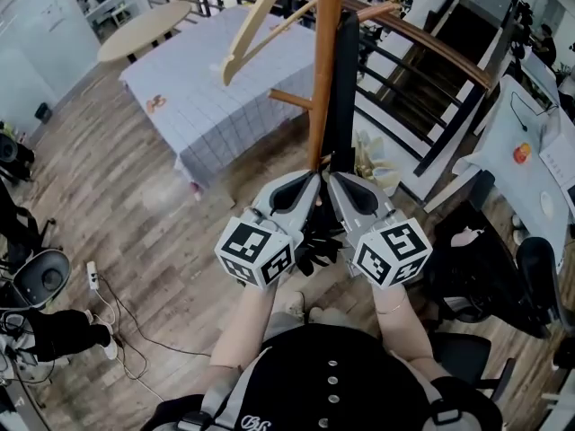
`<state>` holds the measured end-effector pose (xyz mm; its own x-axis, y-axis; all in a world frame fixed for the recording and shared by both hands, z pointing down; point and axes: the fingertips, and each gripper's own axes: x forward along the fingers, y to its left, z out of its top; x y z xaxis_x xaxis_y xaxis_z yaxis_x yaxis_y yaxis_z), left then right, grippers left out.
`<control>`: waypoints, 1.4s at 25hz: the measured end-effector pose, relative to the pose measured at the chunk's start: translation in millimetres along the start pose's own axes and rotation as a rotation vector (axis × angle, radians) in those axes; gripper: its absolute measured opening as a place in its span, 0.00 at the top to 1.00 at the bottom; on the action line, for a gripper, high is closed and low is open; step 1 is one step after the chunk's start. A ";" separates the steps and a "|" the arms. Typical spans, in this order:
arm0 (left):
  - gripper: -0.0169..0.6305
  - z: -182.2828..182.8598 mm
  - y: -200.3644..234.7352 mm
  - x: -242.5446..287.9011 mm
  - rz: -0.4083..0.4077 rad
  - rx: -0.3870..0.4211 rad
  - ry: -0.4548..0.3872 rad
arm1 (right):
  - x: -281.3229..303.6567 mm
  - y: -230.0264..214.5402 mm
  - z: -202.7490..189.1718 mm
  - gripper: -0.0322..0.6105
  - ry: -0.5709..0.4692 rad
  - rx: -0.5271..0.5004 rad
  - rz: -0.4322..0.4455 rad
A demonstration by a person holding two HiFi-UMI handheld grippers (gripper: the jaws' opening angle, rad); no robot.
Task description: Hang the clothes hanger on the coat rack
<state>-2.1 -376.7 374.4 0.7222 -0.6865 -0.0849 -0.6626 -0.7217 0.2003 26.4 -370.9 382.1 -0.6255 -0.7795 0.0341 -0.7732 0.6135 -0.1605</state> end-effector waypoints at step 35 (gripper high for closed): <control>0.98 -20.1 -8.0 -13.3 -0.020 -0.047 0.051 | -8.5 9.4 -11.0 0.95 0.045 -0.040 0.003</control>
<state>-2.4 -360.0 393.5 0.7448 -0.6661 -0.0398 -0.6390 -0.7291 0.2452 23.3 -357.2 391.2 -0.6308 -0.7720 0.0782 -0.7747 0.6207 -0.1207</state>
